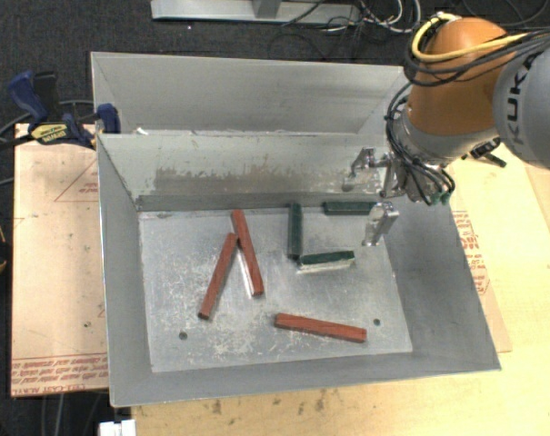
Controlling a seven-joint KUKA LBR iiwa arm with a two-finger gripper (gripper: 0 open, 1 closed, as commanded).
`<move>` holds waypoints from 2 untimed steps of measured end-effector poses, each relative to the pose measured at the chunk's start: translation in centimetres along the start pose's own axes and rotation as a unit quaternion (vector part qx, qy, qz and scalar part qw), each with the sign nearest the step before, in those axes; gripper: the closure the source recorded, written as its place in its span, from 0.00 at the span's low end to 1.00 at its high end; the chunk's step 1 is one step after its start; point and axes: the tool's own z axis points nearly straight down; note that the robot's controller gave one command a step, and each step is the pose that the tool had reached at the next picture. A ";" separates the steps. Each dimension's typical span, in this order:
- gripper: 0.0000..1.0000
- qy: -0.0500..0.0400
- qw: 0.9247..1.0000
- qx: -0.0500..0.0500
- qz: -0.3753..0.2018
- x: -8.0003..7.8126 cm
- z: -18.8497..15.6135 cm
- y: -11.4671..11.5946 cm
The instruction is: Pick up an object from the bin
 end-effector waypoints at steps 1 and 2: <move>0.00 0.003 1.000 -0.001 0.031 1.5 6.2 -0.3; 1.00 -0.004 0.998 0.000 0.055 2.3 12.1 -1.0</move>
Offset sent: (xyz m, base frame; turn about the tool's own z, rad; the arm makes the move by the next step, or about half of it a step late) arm -0.0276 -0.0135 -0.1298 0.1109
